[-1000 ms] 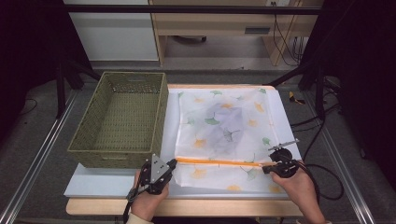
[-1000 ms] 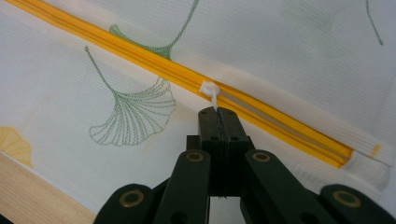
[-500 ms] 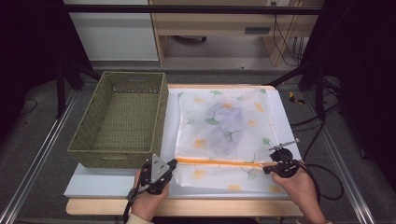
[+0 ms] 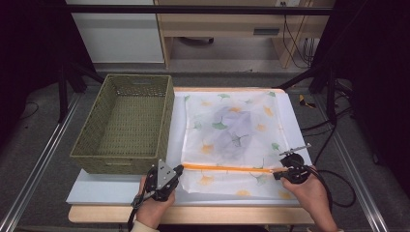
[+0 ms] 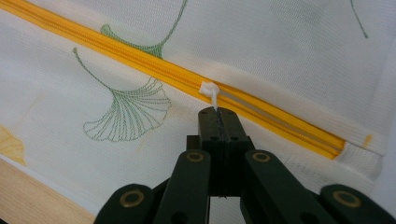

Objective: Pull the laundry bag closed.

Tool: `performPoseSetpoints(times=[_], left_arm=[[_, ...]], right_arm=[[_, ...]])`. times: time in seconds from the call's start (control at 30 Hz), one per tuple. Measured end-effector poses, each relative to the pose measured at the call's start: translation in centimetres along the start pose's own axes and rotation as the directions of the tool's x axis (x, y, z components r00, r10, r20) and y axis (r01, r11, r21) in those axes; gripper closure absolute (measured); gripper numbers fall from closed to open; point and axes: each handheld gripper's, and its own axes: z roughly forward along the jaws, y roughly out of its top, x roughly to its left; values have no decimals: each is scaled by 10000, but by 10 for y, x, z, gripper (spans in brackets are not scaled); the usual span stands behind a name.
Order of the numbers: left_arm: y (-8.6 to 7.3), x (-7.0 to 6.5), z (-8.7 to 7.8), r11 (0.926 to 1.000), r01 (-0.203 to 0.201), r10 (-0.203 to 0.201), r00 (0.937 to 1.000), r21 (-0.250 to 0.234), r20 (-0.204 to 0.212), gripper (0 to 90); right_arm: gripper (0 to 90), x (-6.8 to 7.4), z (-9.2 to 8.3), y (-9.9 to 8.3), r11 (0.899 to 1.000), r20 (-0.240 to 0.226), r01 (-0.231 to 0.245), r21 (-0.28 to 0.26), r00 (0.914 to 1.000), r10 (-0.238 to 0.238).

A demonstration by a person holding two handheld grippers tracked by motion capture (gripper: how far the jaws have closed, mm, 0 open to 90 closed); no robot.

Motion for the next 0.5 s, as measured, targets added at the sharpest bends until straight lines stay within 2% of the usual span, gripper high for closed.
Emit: performPoseSetpoints(times=[0.27, 0.3, 0.37, 0.4, 0.43, 0.47, 0.5], left_arm=[[0, 1, 1, 10000, -23, 23, 10000, 5, -95, 888], [0, 1, 1, 10000, -10, 10, 9999, 5, -111, 888], [0, 3, 0, 9999, -147, 150, 9992, 68, -379, 889], [0, 5, 0, 10000, -56, 58, 9992, 54, -391, 888], [-1, 8, -1, 9995, 327, -327, 9991, -28, -264, 889], [-1, 11, -2, 9978, 650, -650, 9979, -110, -56, 889], [0, 10, -3, 9981, 603, -602, 9982, -106, 81, 888]], right_arm=[[900, 1, 0, 0, 10000, -14, 23, 20, 10000, -23], [900, 0, 0, 0, 9999, 15, 145, -24, 9999, -145], [900, 1, 0, 0, 9999, 235, 164, 6, 9996, -164], [900, -1, 0, 0, 9998, 702, 111, 173, 9975, -123], [900, -4, 0, -1, 9999, 537, 18, 107, 9986, -23], [900, -8, -1, -2, 9999, 76, -147, -31, 9999, 147], [900, -10, -2, -3, 9999, 116, -163, -50, 9998, 164]])
